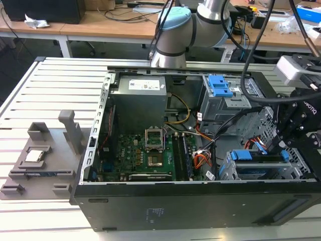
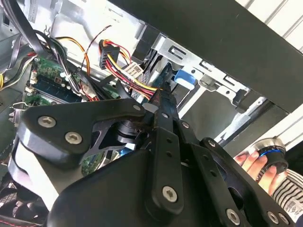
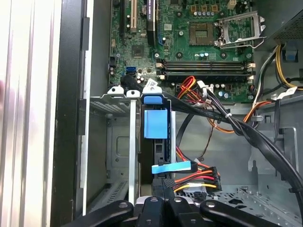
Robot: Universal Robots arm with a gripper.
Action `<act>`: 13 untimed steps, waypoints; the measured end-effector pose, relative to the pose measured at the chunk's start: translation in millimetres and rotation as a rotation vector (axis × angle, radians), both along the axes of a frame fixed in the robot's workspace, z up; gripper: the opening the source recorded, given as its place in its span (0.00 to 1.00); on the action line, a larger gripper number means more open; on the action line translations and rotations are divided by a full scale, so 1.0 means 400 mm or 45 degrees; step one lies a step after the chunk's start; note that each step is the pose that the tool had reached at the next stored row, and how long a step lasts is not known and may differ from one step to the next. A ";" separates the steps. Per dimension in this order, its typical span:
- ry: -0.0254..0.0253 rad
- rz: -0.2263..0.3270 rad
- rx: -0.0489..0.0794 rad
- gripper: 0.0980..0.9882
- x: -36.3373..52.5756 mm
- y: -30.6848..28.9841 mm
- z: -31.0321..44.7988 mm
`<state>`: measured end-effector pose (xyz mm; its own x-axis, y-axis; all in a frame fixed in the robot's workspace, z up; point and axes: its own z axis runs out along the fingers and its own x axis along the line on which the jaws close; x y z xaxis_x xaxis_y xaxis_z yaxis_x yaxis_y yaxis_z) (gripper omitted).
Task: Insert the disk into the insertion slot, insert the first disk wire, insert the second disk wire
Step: 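Insert the second disk wire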
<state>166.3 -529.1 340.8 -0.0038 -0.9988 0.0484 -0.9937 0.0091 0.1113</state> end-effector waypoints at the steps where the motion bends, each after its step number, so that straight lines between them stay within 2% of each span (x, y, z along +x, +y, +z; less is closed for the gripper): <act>1: 0.0003 0.000 0.000 0.01 0.000 0.000 -0.001; 5: 0.0013 0.000 0.000 0.01 0.000 0.000 -0.010; 7: 0.0013 0.000 0.004 0.01 0.000 0.000 -0.003; 8: 0.0013 0.000 0.003 0.01 0.000 0.000 0.015; 10: 0.0011 0.000 0.001 0.01 0.000 0.000 0.068; 12: 0.0011 0.000 0.001 0.01 0.000 0.000 0.093; 13: 0.0011 0.000 0.001 0.01 0.000 0.000 0.094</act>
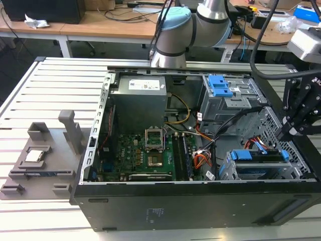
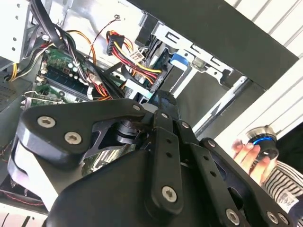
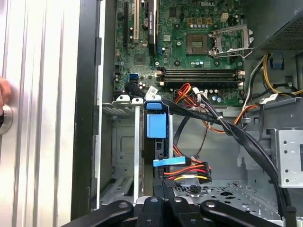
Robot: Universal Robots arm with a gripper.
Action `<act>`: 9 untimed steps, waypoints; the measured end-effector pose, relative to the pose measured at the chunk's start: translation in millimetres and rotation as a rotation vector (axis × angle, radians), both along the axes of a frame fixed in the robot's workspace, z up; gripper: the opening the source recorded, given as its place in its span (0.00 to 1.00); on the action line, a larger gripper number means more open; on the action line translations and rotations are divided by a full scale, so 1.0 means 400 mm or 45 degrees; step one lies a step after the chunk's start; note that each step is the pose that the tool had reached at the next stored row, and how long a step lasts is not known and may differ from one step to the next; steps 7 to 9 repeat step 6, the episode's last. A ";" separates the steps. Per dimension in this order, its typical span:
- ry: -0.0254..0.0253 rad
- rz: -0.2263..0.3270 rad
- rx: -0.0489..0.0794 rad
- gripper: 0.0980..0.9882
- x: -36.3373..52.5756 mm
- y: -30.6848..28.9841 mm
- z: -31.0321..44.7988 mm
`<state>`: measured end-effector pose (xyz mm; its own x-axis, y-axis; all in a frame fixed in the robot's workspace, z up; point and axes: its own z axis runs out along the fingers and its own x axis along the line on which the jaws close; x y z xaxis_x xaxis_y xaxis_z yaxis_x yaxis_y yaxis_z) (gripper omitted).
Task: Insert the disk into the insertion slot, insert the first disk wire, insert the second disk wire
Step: 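Insert the second disk wire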
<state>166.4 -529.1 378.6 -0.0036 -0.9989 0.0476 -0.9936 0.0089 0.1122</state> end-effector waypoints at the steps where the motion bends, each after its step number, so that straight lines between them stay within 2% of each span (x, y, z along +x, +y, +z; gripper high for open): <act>1: 0.0000 0.000 0.000 0.01 0.000 0.000 0.000; 9: -0.0001 0.000 0.000 0.01 0.000 0.000 0.001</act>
